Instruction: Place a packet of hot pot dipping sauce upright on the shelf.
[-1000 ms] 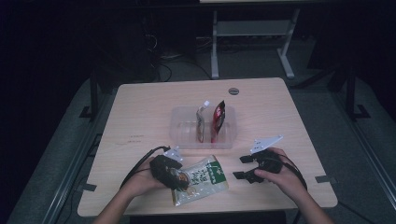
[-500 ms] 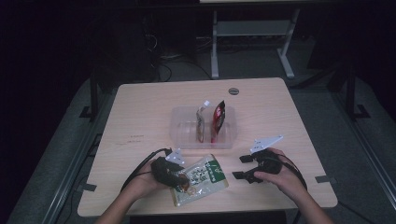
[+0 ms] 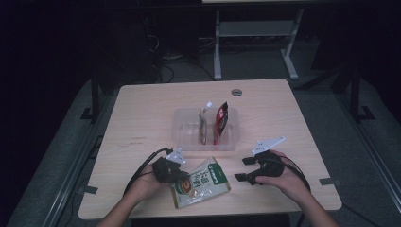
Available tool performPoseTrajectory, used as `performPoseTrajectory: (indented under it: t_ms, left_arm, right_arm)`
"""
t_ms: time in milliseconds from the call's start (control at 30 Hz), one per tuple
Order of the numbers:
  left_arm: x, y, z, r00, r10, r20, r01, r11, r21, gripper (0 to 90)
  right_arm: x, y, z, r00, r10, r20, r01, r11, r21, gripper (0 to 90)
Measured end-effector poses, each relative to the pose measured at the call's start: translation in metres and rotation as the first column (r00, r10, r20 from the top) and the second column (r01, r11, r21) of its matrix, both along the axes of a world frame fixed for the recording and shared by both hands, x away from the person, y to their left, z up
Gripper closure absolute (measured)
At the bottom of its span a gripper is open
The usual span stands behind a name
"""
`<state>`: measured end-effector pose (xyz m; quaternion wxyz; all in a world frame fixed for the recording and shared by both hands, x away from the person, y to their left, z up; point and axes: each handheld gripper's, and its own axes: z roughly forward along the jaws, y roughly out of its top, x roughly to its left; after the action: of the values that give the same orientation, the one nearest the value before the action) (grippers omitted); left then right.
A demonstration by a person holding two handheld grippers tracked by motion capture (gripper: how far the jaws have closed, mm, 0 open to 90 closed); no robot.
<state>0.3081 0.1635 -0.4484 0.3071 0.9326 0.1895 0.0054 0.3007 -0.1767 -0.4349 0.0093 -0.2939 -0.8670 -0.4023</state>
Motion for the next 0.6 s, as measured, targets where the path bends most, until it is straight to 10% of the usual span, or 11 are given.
performPoseTrajectory:
  t_ms: [600]
  left_arm:
    - [-0.007, 0.016, 0.043, 0.9963, 0.037, 0.077, -0.022, 0.9823, -0.186, 90.0]
  right_arm:
    - [0.001, 0.004, 0.007, 0.9999, 0.01, -0.004, -0.009, 0.998, 0.061, 24.4]
